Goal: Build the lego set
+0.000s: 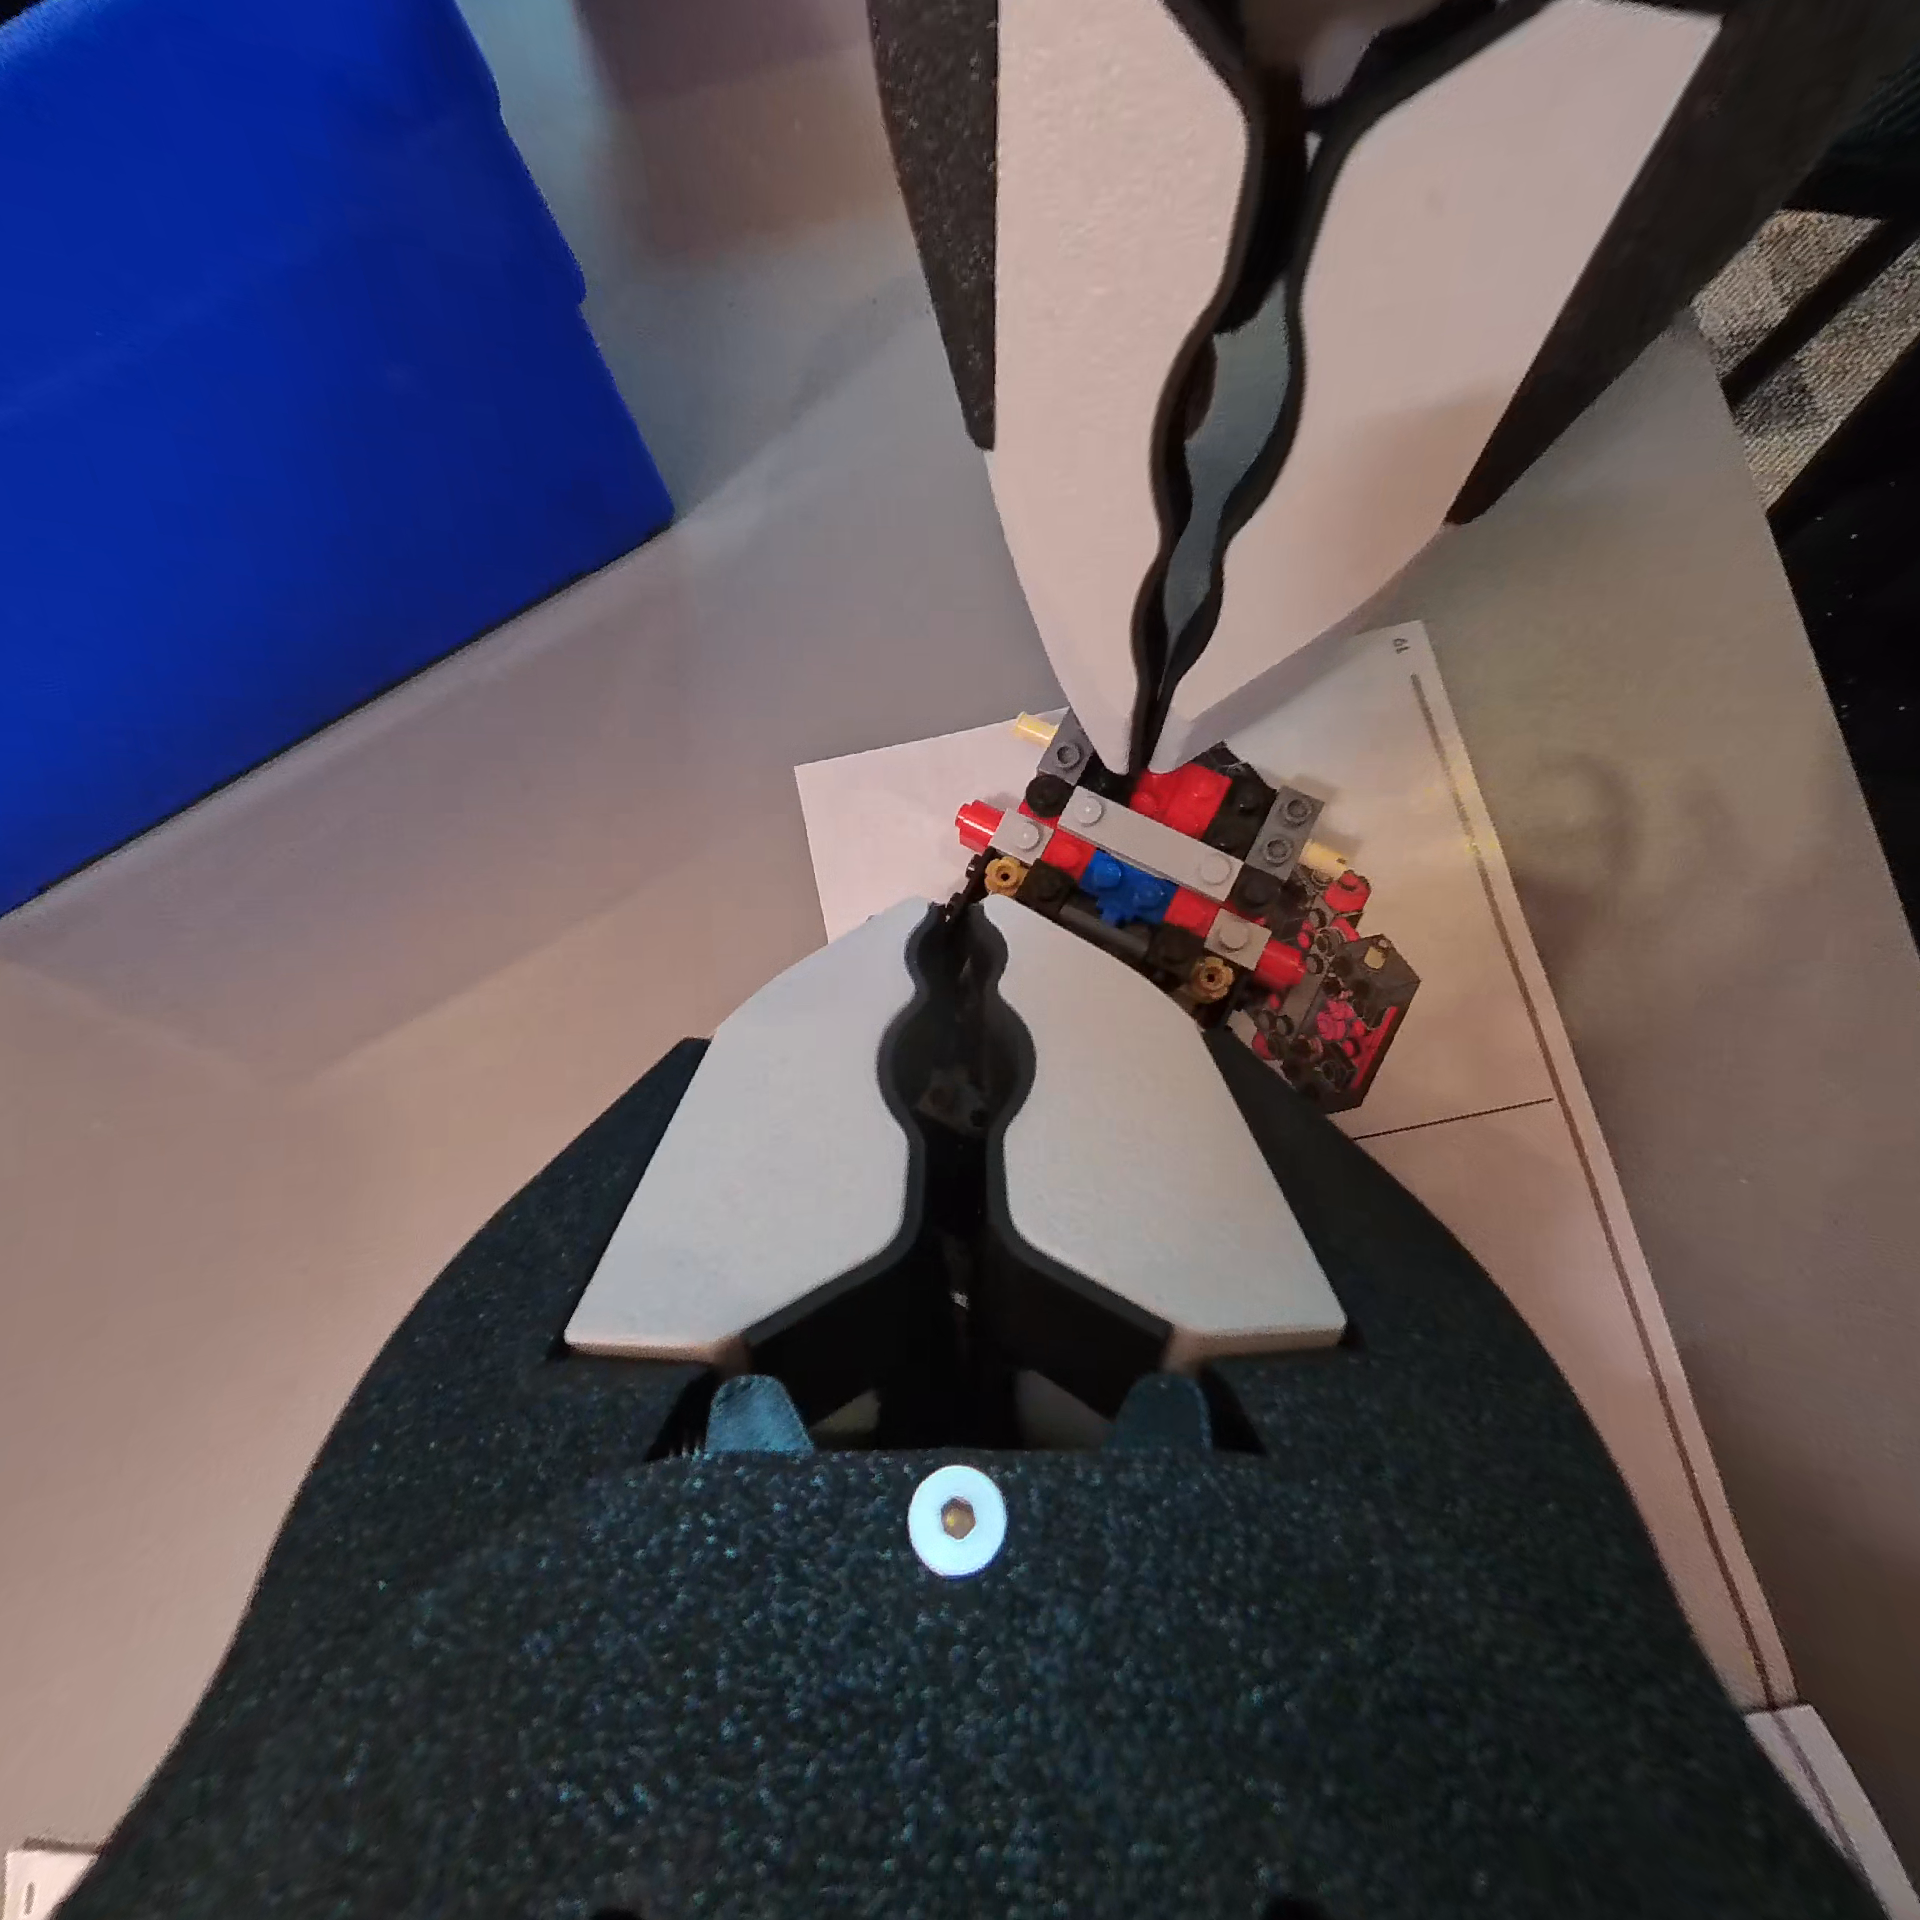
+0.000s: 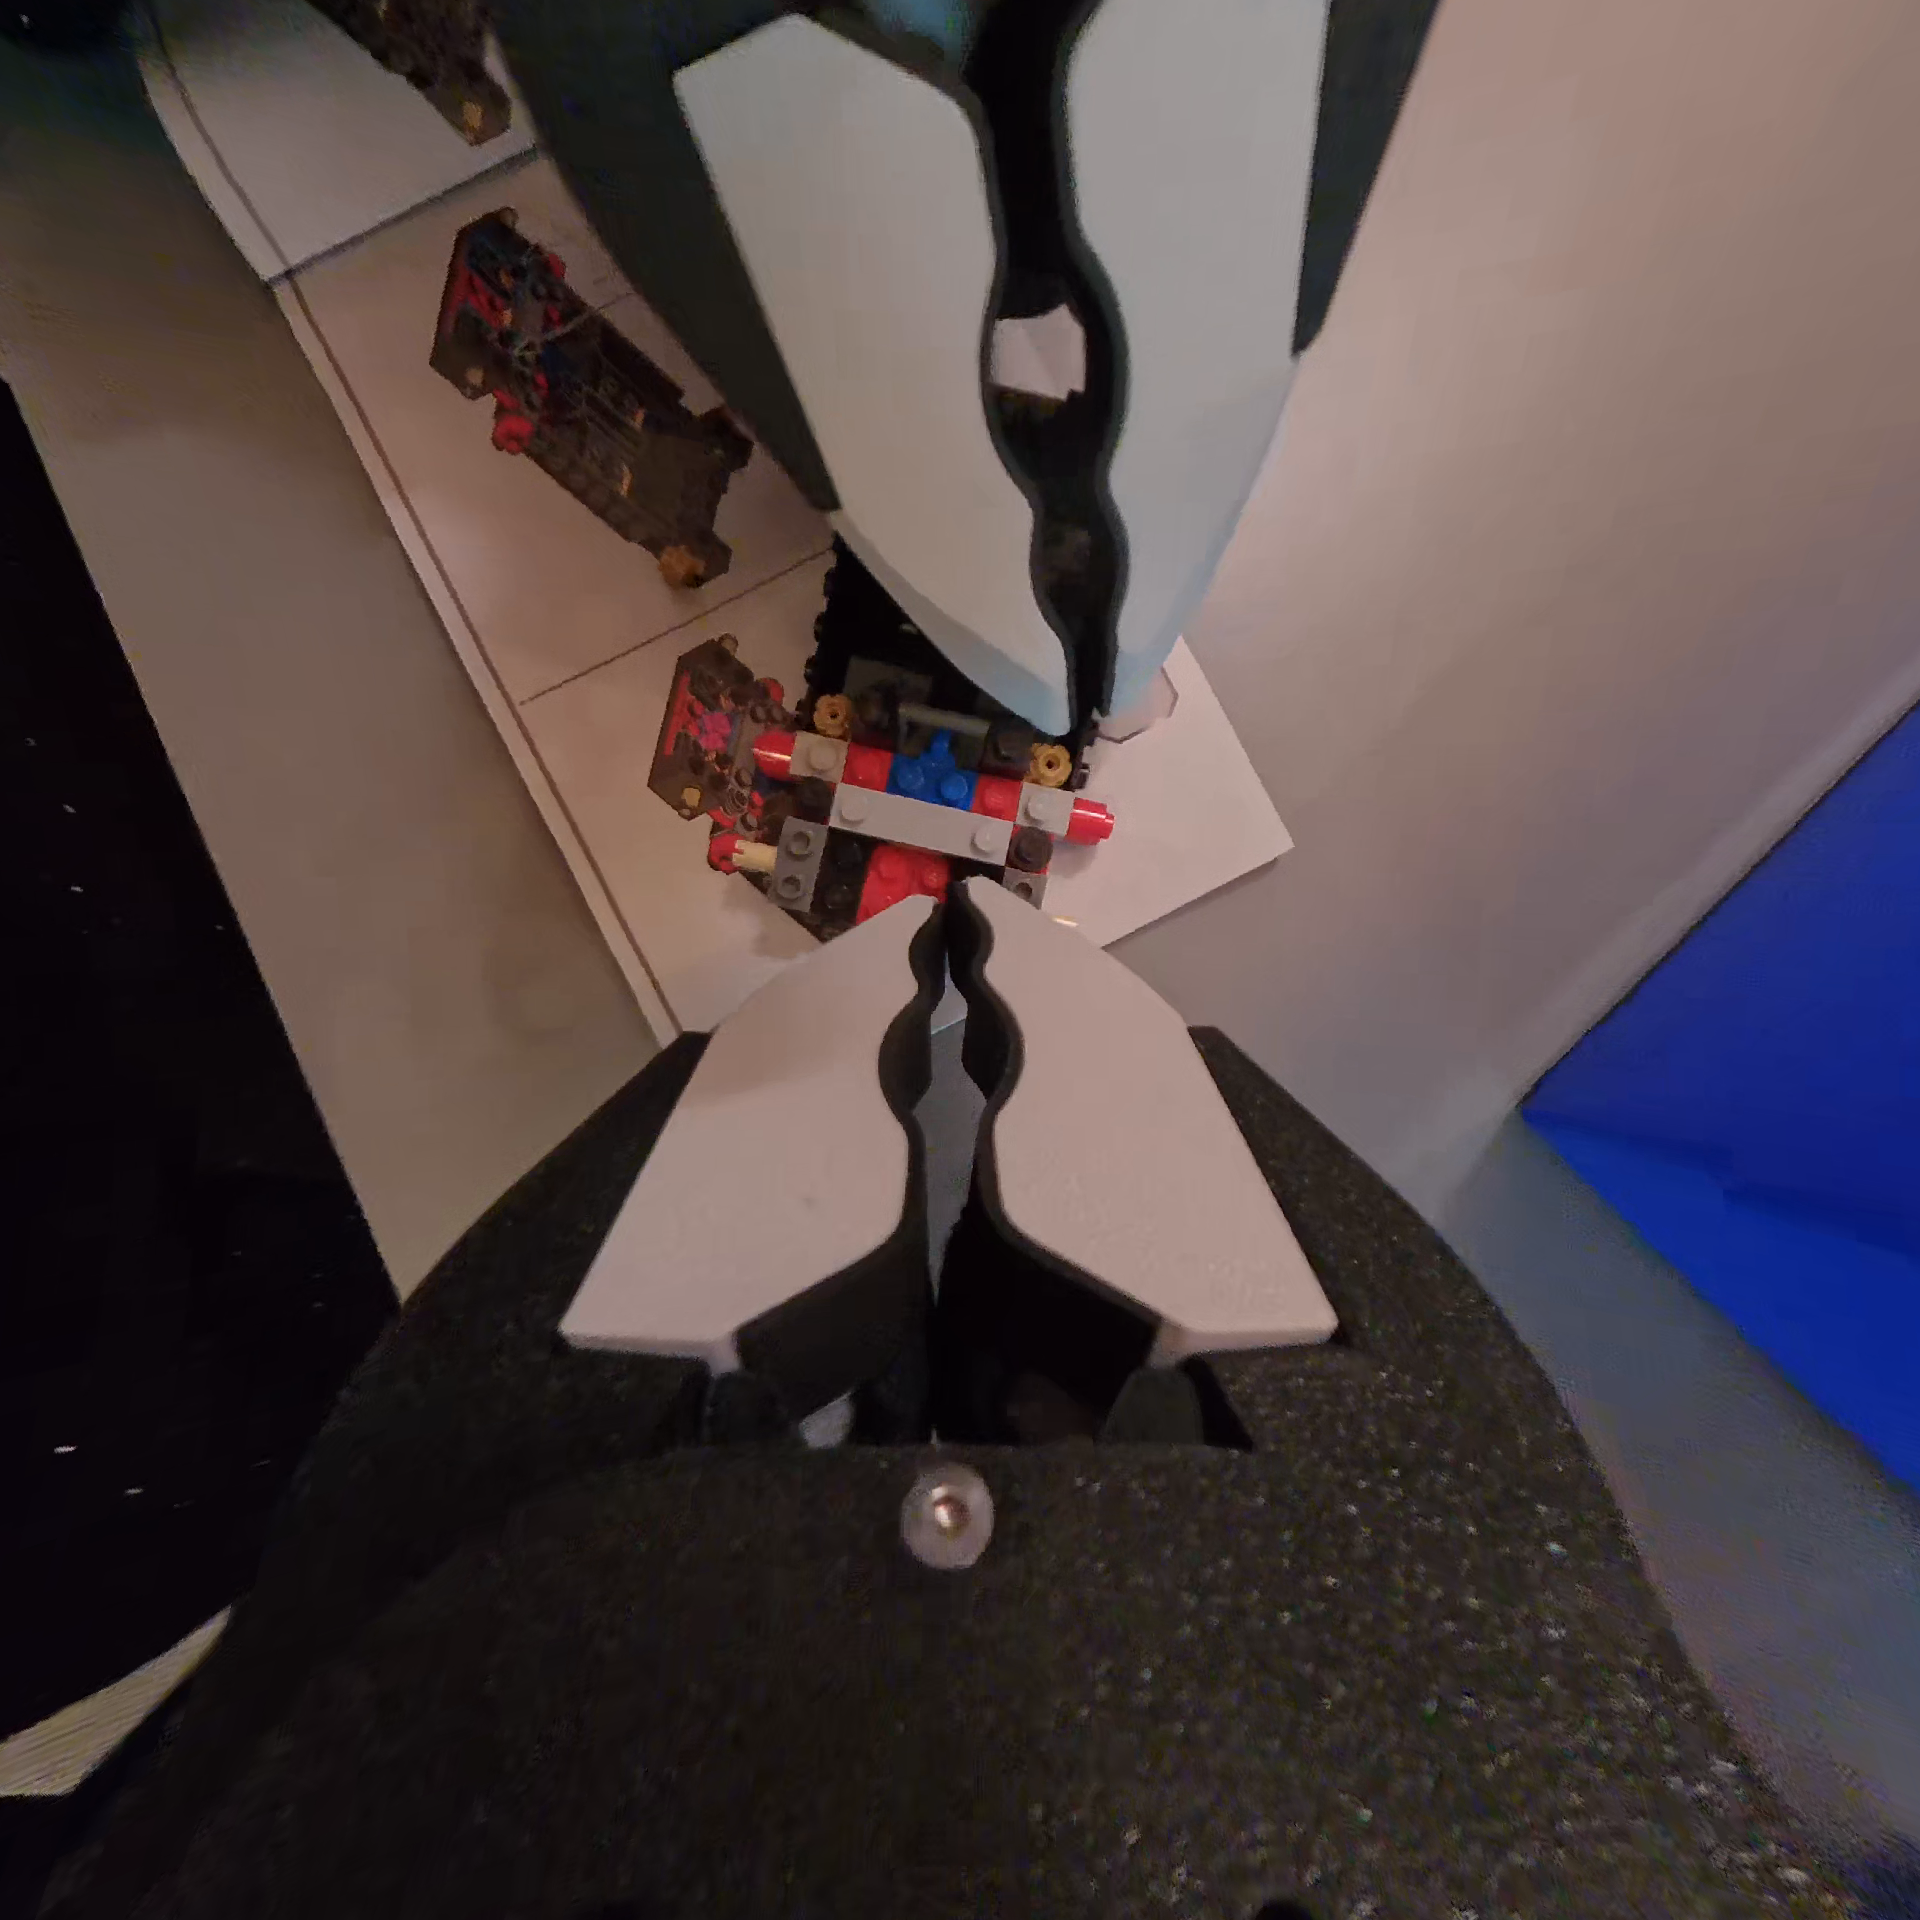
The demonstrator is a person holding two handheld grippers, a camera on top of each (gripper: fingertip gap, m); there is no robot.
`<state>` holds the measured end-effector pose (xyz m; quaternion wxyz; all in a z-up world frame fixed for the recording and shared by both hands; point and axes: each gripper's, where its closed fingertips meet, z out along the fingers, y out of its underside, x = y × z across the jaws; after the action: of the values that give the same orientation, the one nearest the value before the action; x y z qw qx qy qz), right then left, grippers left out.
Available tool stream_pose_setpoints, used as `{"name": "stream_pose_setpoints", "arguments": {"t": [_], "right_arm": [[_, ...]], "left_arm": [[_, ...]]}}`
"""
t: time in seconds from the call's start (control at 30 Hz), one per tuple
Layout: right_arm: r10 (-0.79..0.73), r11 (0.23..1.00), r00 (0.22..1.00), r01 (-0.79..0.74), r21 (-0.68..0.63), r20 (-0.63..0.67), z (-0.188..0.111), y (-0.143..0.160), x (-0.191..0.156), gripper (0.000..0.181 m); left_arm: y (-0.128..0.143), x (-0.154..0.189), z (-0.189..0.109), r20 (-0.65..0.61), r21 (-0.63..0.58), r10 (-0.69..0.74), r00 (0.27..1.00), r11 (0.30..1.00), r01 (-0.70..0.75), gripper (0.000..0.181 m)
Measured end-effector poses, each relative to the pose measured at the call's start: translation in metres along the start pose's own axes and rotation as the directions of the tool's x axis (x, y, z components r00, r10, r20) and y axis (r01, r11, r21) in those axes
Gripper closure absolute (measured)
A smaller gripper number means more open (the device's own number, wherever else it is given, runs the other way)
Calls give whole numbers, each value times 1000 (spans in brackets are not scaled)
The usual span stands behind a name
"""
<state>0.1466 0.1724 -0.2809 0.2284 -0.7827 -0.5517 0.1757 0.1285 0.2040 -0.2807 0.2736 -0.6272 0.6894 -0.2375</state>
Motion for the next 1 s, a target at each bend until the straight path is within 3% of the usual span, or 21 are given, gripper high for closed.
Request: {"name": "stream_pose_setpoints", "arguments": {"t": [0.2,0.53,0.77,0.9,1.0], "right_arm": [[149,983,988,-146,-110,25,0,0,3,181],[130,946,992,-123,-299,1,0,1,5,181],[183,962,983,-173,-210,24,3,-1,6,181],[135,970,991,-134,-202,-11,3,-1,6,181],[78,991,996,-74,-114,31,1,-3,6,181]], "left_arm": [[1,-2,0,-6,13,-11,1000,1000,11,177],[0,-2,0,-44,68,-46,998,996,49,178],[1,-3,0,-49,86,-60,997,994,64,178],[1,-3,0,-57,88,-66,996,994,71,178],[2,-3,-1,-58,84,-62,996,994,67,178]]}}
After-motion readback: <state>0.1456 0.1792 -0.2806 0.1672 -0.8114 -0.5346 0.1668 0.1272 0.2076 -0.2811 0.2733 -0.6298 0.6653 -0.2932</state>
